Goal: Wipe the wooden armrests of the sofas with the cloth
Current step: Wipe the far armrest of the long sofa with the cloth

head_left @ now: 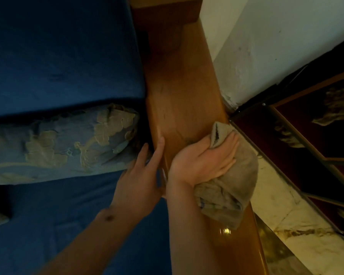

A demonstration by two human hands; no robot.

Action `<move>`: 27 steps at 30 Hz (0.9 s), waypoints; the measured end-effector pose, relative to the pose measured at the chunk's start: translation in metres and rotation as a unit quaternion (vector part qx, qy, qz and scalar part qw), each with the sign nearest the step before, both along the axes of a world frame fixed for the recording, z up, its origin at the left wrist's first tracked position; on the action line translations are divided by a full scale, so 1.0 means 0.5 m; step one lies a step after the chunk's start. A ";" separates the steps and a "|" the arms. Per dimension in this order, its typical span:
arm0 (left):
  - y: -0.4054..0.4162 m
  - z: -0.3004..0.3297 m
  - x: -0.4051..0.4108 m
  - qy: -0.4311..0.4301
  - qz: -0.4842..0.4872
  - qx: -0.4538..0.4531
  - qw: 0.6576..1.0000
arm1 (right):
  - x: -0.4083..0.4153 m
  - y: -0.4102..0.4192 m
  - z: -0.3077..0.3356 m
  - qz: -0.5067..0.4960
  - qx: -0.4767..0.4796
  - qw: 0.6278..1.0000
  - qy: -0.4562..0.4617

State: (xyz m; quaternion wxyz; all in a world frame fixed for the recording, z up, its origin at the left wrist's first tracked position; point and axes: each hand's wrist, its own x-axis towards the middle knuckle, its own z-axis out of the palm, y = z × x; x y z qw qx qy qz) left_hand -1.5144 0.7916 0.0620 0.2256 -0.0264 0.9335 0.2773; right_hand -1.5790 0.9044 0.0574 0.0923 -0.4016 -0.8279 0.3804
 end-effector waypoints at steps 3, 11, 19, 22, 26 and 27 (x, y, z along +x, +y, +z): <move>0.003 0.003 0.000 -0.009 0.021 0.006 1.000 | -0.064 -0.033 -0.003 -0.011 0.027 0.999 0.039; 0.024 0.020 -0.020 -0.059 0.015 -0.035 0.997 | -0.251 -0.076 0.012 0.148 0.097 0.983 0.046; 0.031 0.038 -0.030 -0.074 0.016 -0.061 0.995 | -0.311 -0.061 0.017 0.371 0.064 0.922 0.092; 0.031 0.041 -0.028 -0.067 0.031 -0.060 0.995 | -0.292 -0.035 0.020 0.423 0.043 0.898 0.115; 0.023 0.032 -0.023 -0.063 0.115 -0.035 0.991 | -0.267 -0.009 0.023 0.489 0.011 0.868 0.087; 0.036 0.036 0.004 -0.047 0.144 -0.040 0.988 | -0.244 0.001 0.024 0.502 0.011 0.860 0.088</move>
